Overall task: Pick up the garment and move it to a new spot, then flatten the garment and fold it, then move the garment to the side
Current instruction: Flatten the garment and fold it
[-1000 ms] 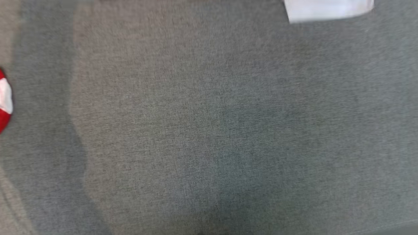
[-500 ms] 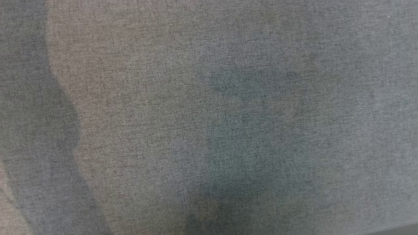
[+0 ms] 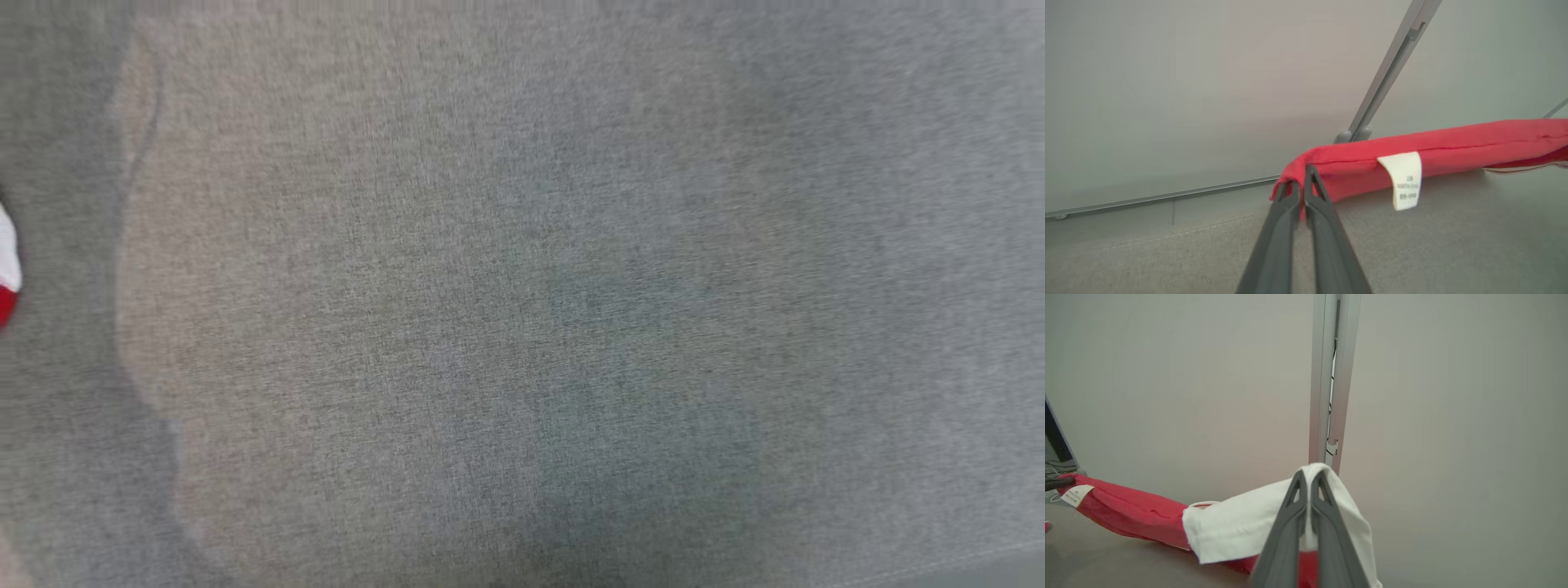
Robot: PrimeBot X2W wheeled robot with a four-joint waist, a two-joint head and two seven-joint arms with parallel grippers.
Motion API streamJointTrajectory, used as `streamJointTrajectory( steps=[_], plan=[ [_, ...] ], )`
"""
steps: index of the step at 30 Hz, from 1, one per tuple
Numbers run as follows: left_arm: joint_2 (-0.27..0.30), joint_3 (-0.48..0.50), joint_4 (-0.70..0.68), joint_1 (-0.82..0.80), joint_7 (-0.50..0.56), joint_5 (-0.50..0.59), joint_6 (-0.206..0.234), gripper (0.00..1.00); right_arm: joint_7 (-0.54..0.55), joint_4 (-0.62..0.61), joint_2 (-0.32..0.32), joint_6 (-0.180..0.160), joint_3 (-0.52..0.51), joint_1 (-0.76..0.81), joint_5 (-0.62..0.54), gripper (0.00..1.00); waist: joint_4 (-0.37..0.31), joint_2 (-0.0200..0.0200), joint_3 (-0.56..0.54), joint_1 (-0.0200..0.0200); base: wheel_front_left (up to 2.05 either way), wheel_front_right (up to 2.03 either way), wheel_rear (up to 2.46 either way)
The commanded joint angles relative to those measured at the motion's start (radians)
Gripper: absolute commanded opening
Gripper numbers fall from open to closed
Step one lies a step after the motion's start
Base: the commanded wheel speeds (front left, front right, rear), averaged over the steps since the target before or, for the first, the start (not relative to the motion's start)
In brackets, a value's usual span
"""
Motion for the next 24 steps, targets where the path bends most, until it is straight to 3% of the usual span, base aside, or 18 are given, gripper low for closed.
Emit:
streamJointTrajectory(
  steps=[1, 5, 19, 20, 24],
  plan=[
    [0.02, -0.017, -0.028, 0.061, 0.018, -0.03, -0.001, 0.0, 0.013, -0.017, -0.016, 0.0, 0.022, 0.05, 0.021, 0.0, -0.008, 0.0, -0.074, -0.0001, 0.0, 0.0, 0.0],
    [0.09, -0.075, -0.121, 0.237, 0.108, -0.119, -0.001, 0.0, 0.102, -0.087, -0.085, 0.0, 0.093, 0.203, 0.107, 0.0, -0.008, 0.0, -0.173, -0.0001, 0.0, 0.0, 0.0],
    [0.201, -0.174, -0.426, 0.63, 0.361, -0.309, 0.014, 0.0, 0.481, -0.364, -0.299, 0.001, 0.159, 0.655, 0.428, 0.0, 0.018, 0.0, -0.463, -0.0001, 0.0, 0.0, 0.0],
    [0.227, -0.194, -0.489, 0.684, 0.403, -0.333, 0.019, 0.0, 0.531, -0.429, -0.353, 0.0, 0.169, 0.726, 0.464, 0.0, 0.02, 0.0, -0.494, -0.0001, 0.0, 0.0, 0.0],
    [0.291, -0.219, -0.629, 0.789, 0.467, -0.382, 0.044, 0.0, 0.578, -0.56, -0.446, 0.0, 0.171, 0.875, 0.523, 0.0, 0.022, 0.0, -0.534, -0.0001, 0.0, 0.0, 0.0]
  ],
)
